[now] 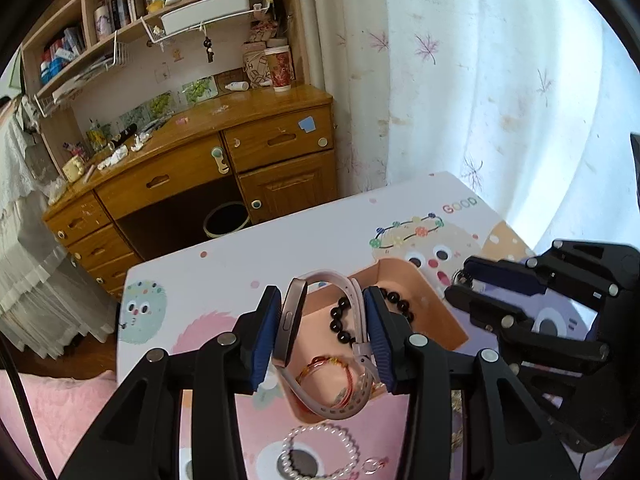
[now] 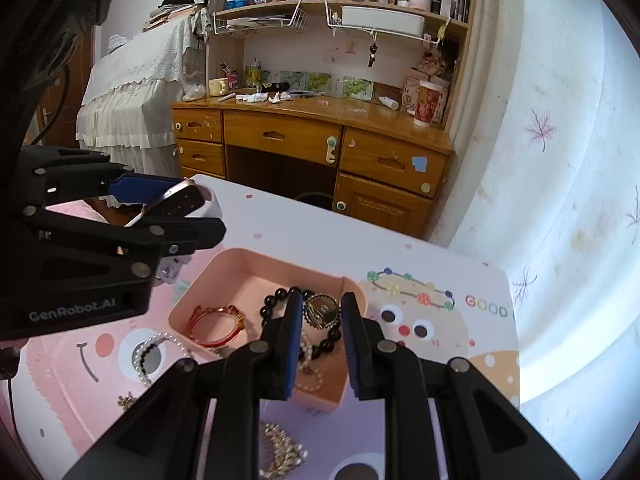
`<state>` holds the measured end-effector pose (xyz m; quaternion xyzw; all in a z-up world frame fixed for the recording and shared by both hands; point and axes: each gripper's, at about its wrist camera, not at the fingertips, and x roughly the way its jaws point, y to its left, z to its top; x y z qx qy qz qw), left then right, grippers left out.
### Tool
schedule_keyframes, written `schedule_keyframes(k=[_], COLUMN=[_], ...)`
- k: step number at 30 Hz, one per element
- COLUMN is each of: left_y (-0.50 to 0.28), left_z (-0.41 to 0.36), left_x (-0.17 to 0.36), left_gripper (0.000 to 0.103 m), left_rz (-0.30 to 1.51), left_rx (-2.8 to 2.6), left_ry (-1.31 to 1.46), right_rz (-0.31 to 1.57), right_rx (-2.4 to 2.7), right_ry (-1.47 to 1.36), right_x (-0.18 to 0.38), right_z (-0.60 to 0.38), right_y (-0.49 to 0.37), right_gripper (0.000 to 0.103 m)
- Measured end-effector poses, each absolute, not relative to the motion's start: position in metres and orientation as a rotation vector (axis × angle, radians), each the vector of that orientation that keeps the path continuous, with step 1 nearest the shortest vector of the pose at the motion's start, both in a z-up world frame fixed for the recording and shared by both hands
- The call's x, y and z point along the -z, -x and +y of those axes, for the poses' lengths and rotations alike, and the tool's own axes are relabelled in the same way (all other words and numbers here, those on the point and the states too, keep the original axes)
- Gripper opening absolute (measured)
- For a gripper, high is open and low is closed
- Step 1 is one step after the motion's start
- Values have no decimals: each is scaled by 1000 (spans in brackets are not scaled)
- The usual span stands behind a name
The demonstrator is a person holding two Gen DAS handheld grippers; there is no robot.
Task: Organize jewelry
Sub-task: 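Carry the watch and pendant into the pink box and open both tools, then move both open tools back over the remaining jewelry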
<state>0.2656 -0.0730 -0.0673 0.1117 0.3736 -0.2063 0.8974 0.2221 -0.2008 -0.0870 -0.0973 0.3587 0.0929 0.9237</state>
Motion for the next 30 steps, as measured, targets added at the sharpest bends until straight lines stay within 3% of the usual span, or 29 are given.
schedule_keyframes(k=[2,6,8,11,21,30], left_y=[-269,-272,-271,-271,-265,-237], left_z=[-75,-76,-76,-74,-60,-22], left_x=[69,76,76,76,90,124], left_gripper=[41,53,53,62,64,64], left_rz=[780,802,802,804,869,1007], left_rx=[431,436,445,444,402,334], left_ry=[-214,-199,-188,-175,-171,-91], right_rz=[742,774,775,752,773,923], right_rx=[-198,-213,-212,-197,-172,-176], right_ry=[201,207,226,267,342,354], right_x=[89,94,96,96,101,127], right_z=[-202,-200,-198,-195,-187,-189], right_y=[-225,-229,-227,-223,-215,-183], right_gripper=[19,21,35,45,46,52])
